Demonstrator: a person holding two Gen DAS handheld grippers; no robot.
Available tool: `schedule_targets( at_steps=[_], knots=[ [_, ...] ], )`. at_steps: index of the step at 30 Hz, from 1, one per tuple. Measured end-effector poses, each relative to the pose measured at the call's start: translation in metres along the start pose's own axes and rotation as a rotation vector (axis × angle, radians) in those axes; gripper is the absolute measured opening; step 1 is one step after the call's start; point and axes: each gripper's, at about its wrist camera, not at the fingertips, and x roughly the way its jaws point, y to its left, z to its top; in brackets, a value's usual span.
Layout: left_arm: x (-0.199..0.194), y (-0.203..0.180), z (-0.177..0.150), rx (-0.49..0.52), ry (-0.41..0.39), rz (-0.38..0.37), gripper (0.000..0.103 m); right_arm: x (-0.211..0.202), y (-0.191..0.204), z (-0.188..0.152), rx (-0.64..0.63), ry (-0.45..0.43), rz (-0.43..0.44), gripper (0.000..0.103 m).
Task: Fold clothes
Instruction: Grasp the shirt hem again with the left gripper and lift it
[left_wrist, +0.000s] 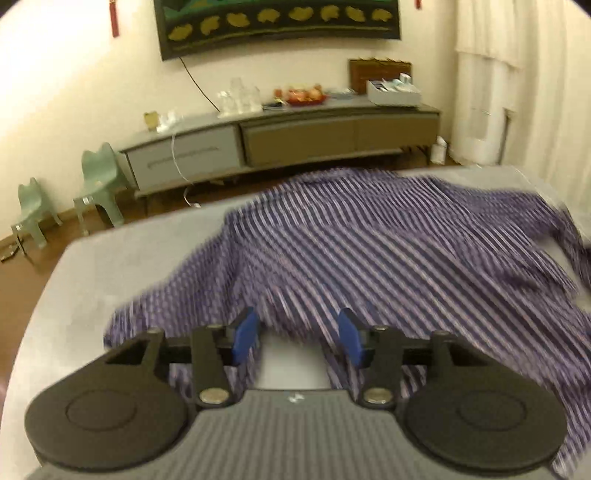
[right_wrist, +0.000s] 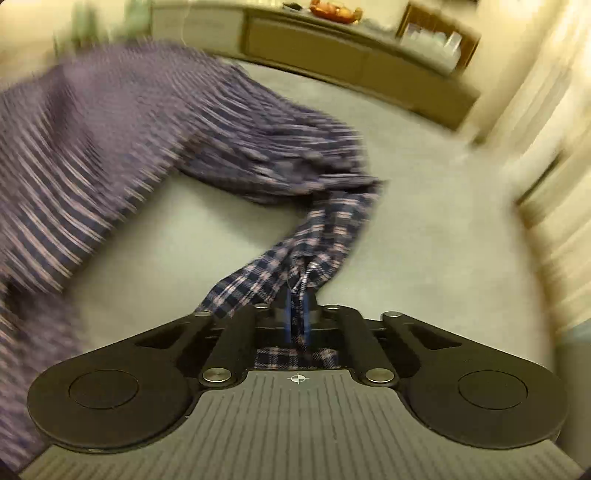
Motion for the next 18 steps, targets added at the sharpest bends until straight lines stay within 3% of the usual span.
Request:
schedule_targets(
  at_steps=[3,5,6,7,8,11,13,15,16,18],
  knots=[
    [-0.009,-0.017,-0.03,0.02,0.042,-0.033,0.054,-0.009,0.021,-0.013,-0.367,-0.07,-0.4,0.002],
    [-0.012,-0.026,-0.046,0.025,0.064,-0.045,0.057,-0.017,0.026,-0.026,-0.445,-0.07,-0.435,0.005],
    [-0.013,-0.031,-0.052,0.022,0.077,-0.049,0.058,-0.021,0.028,-0.032,-0.471,-0.066,-0.436,0.027],
    [-0.013,-0.034,-0.057,0.013,0.085,-0.042,0.061,-0.025,0.026,-0.037,-0.448,-0.036,-0.387,0.044],
    [-0.013,-0.035,-0.062,0.002,0.09,-0.031,0.064,-0.031,0.021,-0.042,-0.377,-0.003,-0.292,0.069],
    [-0.012,-0.034,-0.073,-0.045,0.082,0.008,0.075,-0.067,0.001,-0.049,-0.041,-0.023,-0.029,0.074],
    [-0.008,-0.031,-0.079,-0.078,0.075,0.028,0.08,-0.095,-0.004,-0.052,0.187,-0.071,0.211,0.077],
    [0.002,-0.032,-0.085,-0.085,0.101,0.007,0.08,-0.108,0.006,-0.055,0.307,-0.094,0.429,0.085],
    [0.007,-0.036,-0.086,-0.073,0.112,-0.003,0.077,-0.111,0.016,-0.055,0.325,-0.092,0.502,0.085],
    [0.014,-0.043,-0.092,-0.052,0.133,0.008,0.059,-0.114,0.041,-0.053,0.328,-0.081,0.602,0.085]
  ],
)
